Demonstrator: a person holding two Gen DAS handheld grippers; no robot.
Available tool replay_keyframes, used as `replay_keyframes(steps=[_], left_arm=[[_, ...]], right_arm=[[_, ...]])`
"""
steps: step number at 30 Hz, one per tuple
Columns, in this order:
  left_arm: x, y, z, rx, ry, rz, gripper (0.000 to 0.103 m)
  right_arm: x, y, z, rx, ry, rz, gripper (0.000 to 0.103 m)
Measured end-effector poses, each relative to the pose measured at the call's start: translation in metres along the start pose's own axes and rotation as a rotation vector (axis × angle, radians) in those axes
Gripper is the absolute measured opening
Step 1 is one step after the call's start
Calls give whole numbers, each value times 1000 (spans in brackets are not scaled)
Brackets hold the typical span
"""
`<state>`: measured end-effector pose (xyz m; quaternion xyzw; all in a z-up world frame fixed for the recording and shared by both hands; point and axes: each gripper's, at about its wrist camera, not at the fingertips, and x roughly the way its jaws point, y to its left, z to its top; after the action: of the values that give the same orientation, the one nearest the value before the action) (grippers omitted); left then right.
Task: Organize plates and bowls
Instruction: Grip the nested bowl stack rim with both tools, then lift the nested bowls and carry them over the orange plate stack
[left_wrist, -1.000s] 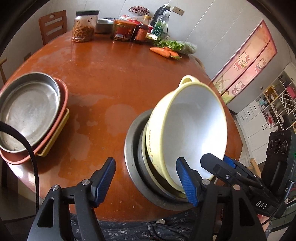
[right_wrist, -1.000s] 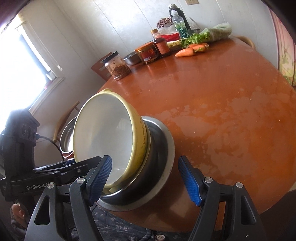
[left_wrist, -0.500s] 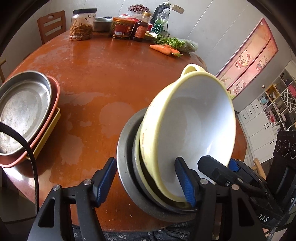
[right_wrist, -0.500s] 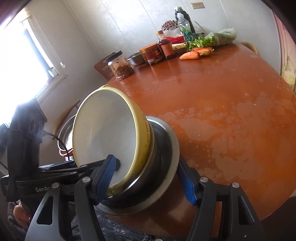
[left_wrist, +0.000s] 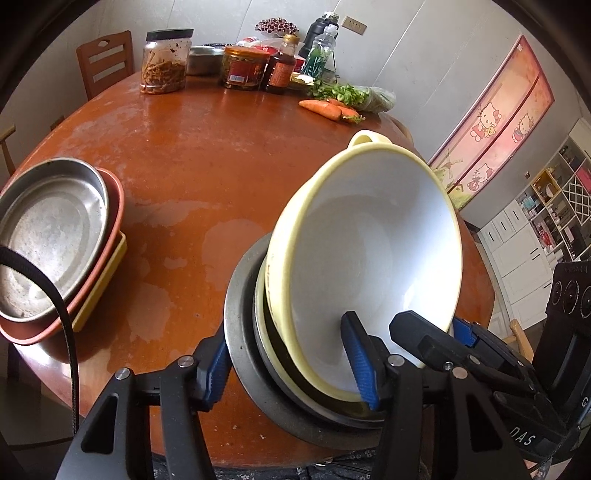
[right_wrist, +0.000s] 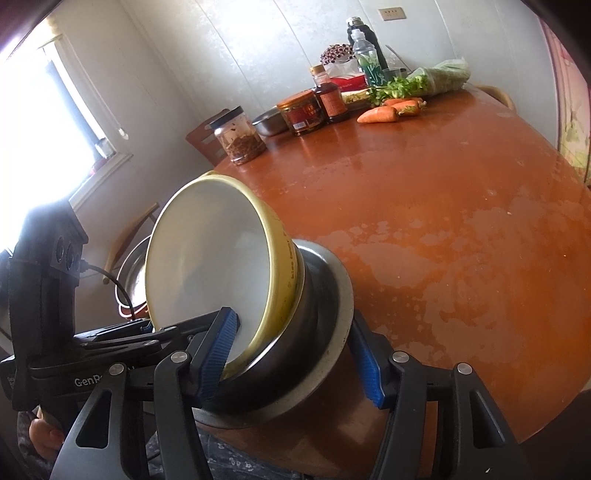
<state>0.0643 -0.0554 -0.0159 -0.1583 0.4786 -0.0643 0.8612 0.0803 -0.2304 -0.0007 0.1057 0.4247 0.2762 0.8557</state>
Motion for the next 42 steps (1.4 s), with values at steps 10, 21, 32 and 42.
replay_keyframes(steps=[10, 21, 32, 42], left_arm=[[-28, 17, 4, -27, -58, 21, 55], [-73, 55, 12, -62, -152, 76, 55], [-95, 100, 16, -120, -189, 98, 55], [-124, 128, 25, -151, -240, 140, 55]], right_arm=[[5, 23, 14, -46, -13, 31, 63], [22, 77, 38, -131, -31, 97, 63], [52, 122, 54, -211, -4, 127, 63], [74, 161, 73, -264, 2, 172, 63]])
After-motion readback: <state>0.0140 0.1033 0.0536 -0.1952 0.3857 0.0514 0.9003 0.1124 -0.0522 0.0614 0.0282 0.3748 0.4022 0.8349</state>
